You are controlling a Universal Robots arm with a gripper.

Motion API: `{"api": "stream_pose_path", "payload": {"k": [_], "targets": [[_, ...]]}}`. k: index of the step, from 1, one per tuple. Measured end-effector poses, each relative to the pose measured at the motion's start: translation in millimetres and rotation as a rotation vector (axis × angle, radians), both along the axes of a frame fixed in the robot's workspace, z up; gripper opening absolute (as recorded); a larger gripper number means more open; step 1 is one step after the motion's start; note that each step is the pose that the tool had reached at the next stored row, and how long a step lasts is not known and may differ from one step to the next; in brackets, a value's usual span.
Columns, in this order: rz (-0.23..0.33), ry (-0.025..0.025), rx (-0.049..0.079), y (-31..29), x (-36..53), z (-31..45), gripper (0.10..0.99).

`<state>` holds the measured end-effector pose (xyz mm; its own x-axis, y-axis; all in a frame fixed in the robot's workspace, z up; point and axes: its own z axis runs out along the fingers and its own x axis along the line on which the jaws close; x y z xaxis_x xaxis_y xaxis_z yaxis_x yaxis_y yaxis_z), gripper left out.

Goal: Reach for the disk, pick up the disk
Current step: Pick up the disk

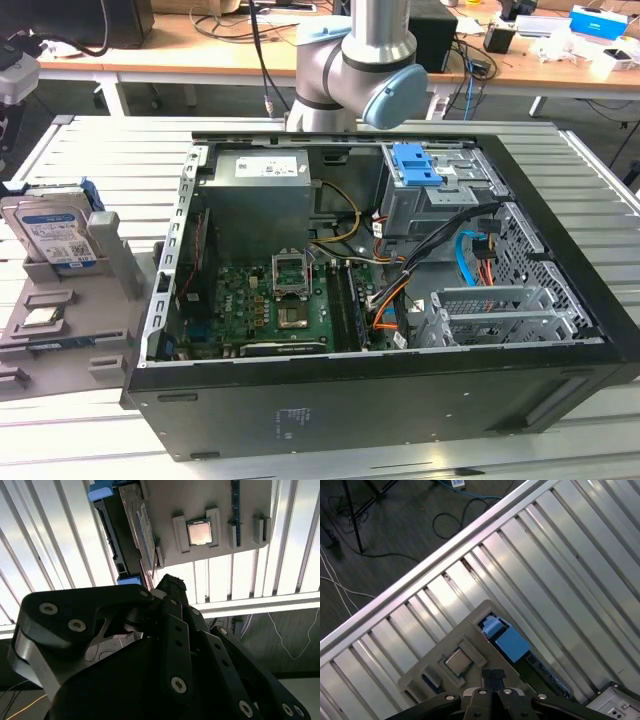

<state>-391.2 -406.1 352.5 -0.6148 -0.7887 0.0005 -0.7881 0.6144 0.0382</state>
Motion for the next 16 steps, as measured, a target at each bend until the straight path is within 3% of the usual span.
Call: {"api": "stream_pose_path", "payload": {"k": [16], "targets": [[0.118,0.0,0.0,0.0,0.0,0.0,0.106]]}}
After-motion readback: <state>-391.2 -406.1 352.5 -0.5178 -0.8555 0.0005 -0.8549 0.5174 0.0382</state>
